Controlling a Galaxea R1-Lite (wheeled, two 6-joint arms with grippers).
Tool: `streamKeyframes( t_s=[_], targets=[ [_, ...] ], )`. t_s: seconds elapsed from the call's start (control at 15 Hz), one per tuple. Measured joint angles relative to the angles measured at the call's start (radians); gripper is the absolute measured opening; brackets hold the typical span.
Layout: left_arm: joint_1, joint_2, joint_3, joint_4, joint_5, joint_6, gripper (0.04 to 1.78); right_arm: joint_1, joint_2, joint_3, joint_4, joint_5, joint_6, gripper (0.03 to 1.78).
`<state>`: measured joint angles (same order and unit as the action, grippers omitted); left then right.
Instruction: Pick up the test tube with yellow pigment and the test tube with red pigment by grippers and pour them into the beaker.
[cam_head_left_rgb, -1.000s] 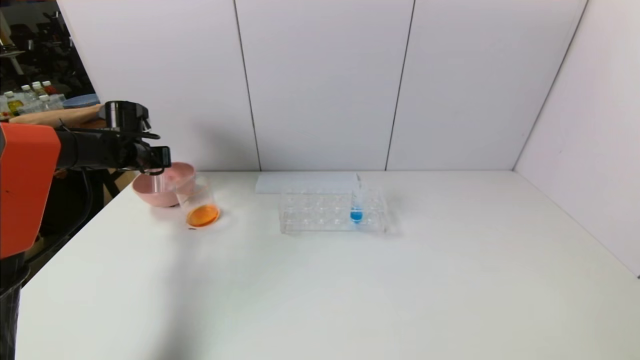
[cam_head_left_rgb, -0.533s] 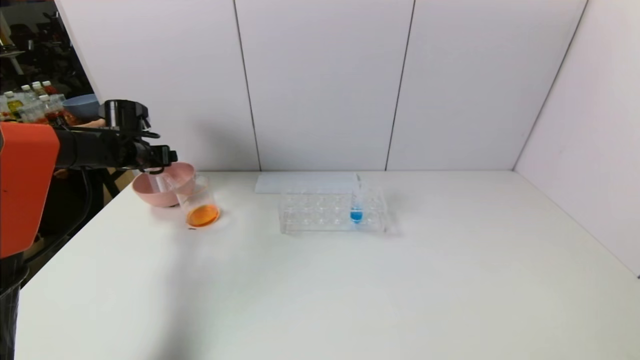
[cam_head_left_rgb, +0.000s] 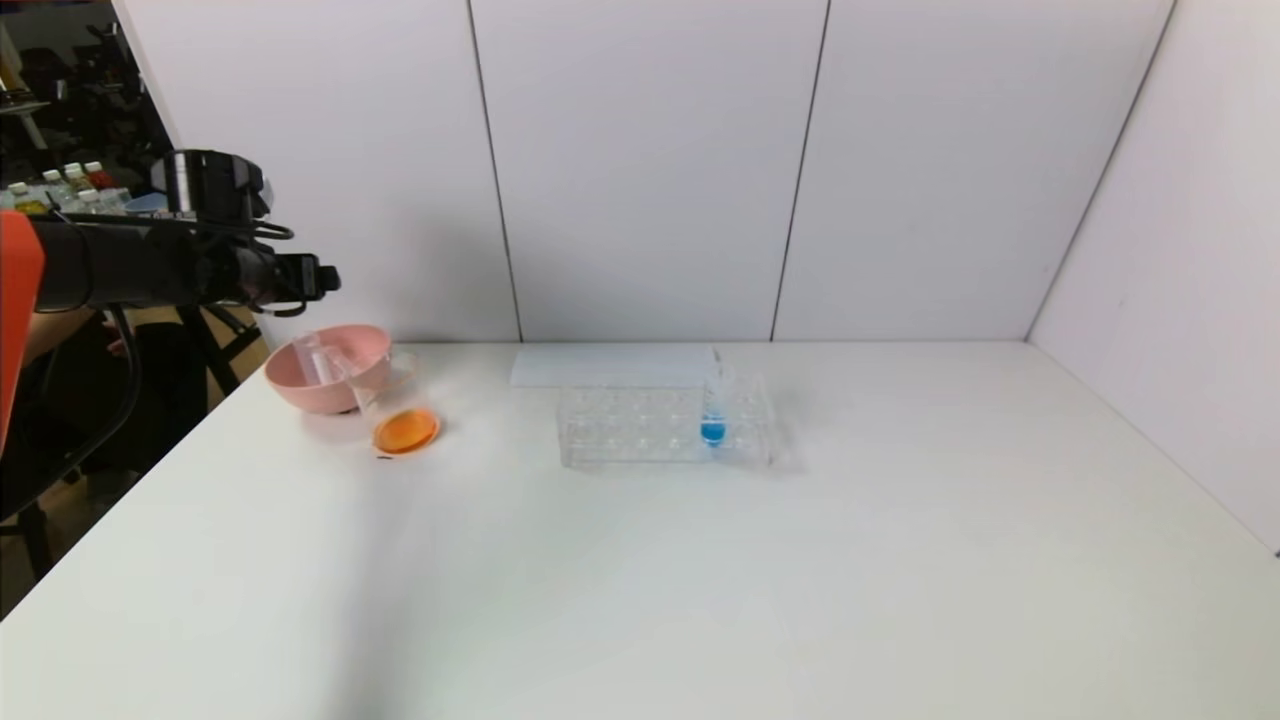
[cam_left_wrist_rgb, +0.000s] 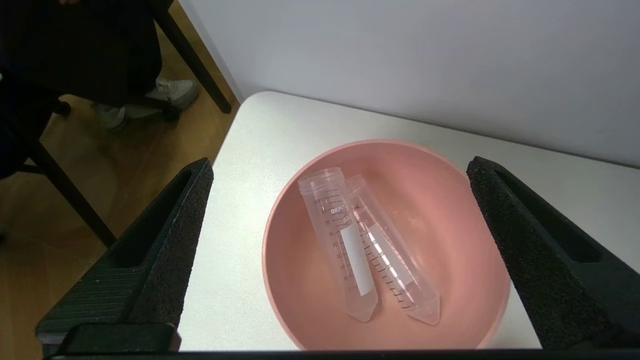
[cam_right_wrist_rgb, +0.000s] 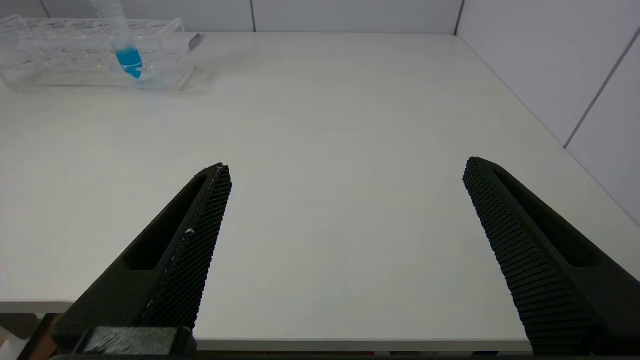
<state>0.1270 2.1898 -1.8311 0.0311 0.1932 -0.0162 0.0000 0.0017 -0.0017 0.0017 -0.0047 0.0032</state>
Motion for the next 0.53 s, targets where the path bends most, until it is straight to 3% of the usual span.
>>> streamKeyframes(
  t_s=[0.27,0.53],
  targets=[
    [-0.016,-0.124,0.045,0.016,-0.001,0.062,1.78,0.0,0.0,0.0,0.0,0.0,0.0,1.7],
    [-0.036,-0.303,0.216,0.018,-0.006,0.094,1.78,0.0,0.0,0.0,0.0,0.0,0.0,1.7]
  ],
)
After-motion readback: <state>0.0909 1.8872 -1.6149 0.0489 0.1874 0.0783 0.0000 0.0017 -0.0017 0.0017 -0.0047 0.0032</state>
